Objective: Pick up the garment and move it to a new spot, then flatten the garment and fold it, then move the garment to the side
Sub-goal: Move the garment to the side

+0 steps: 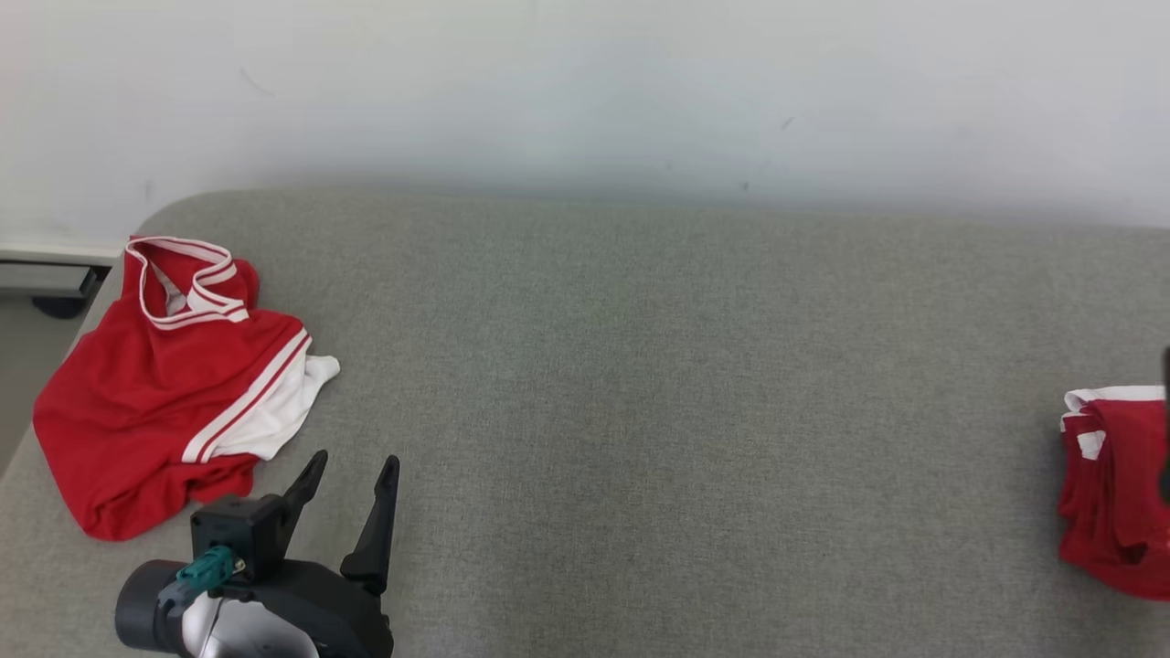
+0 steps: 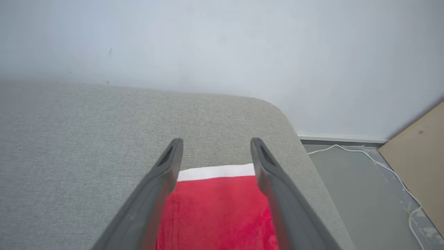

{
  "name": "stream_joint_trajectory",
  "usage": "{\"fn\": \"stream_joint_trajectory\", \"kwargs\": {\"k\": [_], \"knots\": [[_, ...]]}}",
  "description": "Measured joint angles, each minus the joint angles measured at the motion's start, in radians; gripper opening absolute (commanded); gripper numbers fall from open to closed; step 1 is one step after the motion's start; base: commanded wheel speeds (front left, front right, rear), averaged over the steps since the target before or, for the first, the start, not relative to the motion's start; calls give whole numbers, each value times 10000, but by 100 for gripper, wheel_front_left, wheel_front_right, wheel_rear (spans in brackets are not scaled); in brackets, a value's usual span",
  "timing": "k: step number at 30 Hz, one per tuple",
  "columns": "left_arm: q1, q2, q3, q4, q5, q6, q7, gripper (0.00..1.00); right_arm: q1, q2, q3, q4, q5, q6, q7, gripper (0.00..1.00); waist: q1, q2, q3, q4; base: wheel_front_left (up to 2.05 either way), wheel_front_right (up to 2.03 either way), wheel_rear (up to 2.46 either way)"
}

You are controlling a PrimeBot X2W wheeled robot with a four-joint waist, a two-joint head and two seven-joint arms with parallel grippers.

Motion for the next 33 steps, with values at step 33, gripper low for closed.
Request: {"fn": "stream_joint_trajectory", "kwargs": {"k": [33], "knots": [[675, -94, 125, -86, -13, 98, -190, 100, 3720, 3375, 1212, -3931, 493, -125, -1912, 100, 0, -1, -1240, -1644, 0, 0, 0]]}}
